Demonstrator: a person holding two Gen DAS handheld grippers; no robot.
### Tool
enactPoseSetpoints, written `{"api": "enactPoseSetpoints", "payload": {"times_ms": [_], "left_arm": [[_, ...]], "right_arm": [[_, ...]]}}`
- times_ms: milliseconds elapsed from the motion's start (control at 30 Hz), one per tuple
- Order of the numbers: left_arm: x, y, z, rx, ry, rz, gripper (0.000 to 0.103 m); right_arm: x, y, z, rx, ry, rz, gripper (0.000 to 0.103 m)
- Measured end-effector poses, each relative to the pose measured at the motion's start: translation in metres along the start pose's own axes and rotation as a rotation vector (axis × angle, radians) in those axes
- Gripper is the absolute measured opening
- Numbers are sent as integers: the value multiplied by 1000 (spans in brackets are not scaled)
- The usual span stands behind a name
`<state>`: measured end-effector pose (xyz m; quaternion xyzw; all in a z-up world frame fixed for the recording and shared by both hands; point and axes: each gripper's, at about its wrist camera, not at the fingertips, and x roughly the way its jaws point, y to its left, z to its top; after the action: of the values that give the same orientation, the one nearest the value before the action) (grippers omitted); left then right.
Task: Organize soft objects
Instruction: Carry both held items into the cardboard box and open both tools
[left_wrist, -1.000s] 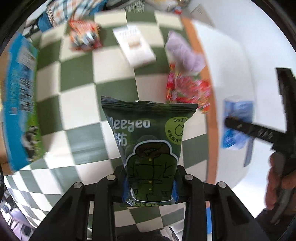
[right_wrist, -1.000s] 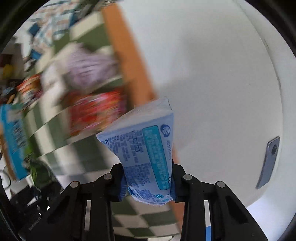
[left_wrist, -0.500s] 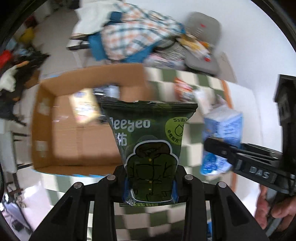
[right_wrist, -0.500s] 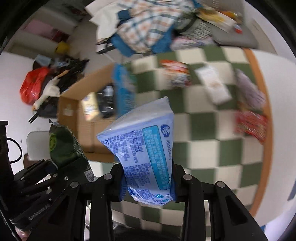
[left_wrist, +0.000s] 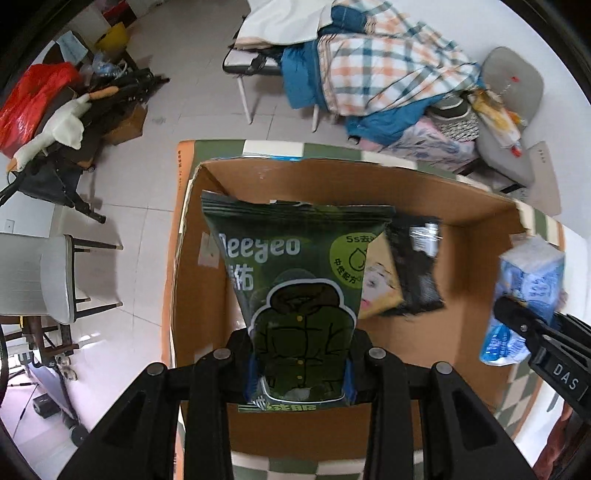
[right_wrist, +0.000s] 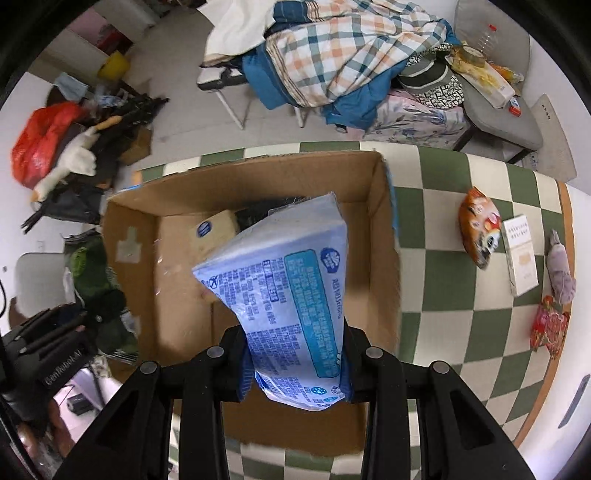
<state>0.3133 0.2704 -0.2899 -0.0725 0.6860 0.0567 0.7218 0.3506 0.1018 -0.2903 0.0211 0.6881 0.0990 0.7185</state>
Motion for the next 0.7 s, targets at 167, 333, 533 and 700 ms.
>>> {"api": "enactPoseSetpoints", "payload": {"times_ms": [167, 333, 533, 700], "left_arm": [[30, 12, 21, 3, 50, 1, 31], [49, 15, 38, -4, 92, -10, 33], [50, 21, 46, -35, 123, -23, 42], [38, 26, 44, -54, 98, -54, 56]], "right_arm": [[33, 3, 21, 20, 14, -72, 38], [50, 1, 34, 34, 11, -117, 44], [53, -6, 41, 62, -4, -121, 73], [46, -7, 40, 60, -8, -115, 75]]}}
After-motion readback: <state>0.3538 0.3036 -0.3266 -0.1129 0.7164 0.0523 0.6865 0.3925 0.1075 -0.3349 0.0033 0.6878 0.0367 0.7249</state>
